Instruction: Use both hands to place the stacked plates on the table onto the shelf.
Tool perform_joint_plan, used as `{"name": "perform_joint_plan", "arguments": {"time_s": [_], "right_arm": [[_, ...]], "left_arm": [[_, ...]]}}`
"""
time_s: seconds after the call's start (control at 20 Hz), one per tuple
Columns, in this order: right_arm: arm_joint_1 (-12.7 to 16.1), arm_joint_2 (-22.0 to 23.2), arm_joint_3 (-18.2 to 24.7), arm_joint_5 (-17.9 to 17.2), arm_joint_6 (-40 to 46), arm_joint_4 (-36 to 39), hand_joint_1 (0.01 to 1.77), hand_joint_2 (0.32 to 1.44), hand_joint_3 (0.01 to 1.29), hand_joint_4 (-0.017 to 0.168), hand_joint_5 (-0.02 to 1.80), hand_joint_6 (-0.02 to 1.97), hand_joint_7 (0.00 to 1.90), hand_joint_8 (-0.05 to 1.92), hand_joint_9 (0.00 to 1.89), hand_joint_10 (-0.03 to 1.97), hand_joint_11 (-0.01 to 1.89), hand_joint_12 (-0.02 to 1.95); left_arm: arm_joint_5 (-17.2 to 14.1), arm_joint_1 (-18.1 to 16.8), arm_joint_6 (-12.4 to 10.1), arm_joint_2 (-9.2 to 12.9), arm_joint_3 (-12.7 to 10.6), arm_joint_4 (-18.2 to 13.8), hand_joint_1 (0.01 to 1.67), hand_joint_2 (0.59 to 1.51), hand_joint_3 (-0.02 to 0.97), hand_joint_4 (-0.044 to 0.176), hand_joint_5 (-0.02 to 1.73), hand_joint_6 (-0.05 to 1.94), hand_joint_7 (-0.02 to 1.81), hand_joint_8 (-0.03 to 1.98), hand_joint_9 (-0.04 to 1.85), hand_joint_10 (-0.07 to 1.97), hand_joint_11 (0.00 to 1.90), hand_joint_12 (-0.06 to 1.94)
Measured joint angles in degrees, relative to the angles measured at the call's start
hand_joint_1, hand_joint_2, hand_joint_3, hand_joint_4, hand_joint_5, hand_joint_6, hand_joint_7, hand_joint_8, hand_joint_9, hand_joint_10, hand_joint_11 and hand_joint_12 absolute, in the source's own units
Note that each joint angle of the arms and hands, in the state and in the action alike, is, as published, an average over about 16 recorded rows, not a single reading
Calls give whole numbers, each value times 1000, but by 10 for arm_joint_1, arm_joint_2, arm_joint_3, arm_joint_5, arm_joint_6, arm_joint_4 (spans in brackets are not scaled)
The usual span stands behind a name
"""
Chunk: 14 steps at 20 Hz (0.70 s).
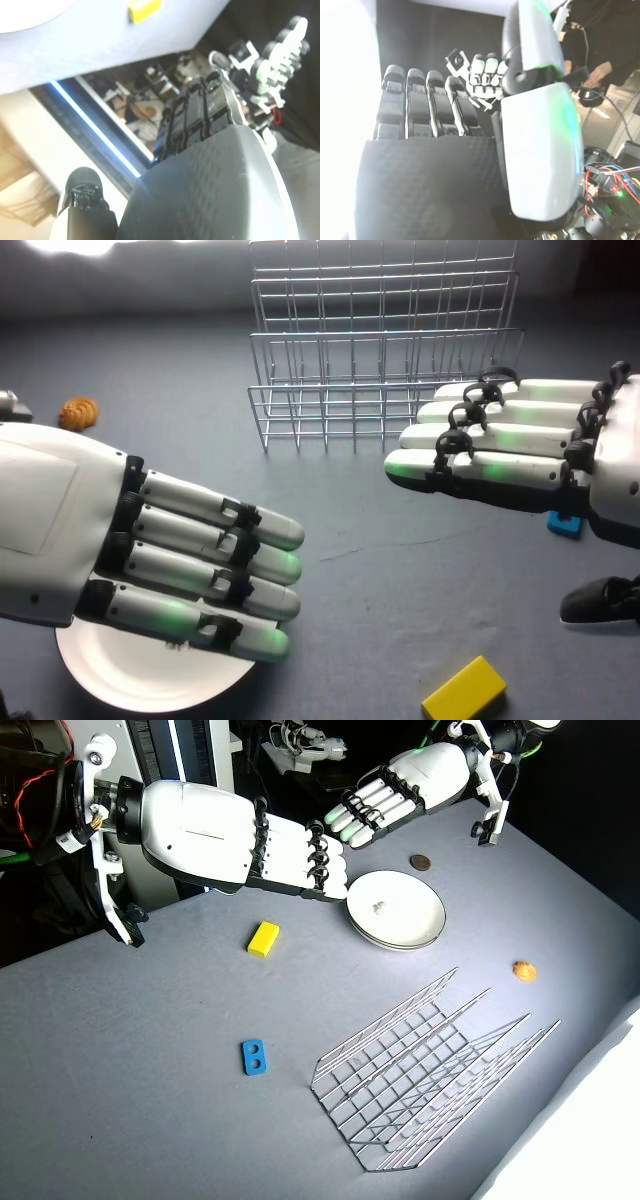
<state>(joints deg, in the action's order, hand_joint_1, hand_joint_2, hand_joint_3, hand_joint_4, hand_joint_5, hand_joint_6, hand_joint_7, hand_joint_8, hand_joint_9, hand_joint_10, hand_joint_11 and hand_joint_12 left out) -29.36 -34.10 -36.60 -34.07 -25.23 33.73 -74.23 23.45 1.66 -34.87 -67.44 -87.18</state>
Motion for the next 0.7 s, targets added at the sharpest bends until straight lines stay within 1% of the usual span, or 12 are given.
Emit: {"name": "perform_joint_plan", "arguments": {"time_s": [0.15,0.3,0.4,0.55,0.7], "right_arm": [[-2,-1,1,-2,1,0,1191,964,19,-1,20,19,22,14,16,6,22,-6],[-5,-3,1,-4,3,0,1188,963,19,-2,20,19,21,14,15,6,22,-2],[-7,-4,1,-6,5,1,1172,963,19,-2,20,19,21,14,14,5,22,1],[-10,-6,1,-9,7,2,1148,964,19,-2,20,19,21,15,14,5,22,5],[-13,-7,1,-12,7,2,1133,964,19,-2,21,20,21,15,13,5,22,10]], "left_arm": [[1,-2,-11,0,-2,-8,19,1089,22,-7,23,-11,22,-12,23,6,17,-15],[6,2,-21,3,-2,-12,18,1089,20,-6,23,-7,21,-11,21,5,17,-15],[10,11,-24,5,-2,-13,18,1090,19,-5,23,-4,21,-11,21,5,17,-15],[21,32,-19,8,-6,-12,18,1092,17,-4,21,0,19,-11,19,5,18,-15],[37,60,-7,12,-11,-5,18,1093,16,-2,20,4,20,-11,18,5,18,-14]]}}
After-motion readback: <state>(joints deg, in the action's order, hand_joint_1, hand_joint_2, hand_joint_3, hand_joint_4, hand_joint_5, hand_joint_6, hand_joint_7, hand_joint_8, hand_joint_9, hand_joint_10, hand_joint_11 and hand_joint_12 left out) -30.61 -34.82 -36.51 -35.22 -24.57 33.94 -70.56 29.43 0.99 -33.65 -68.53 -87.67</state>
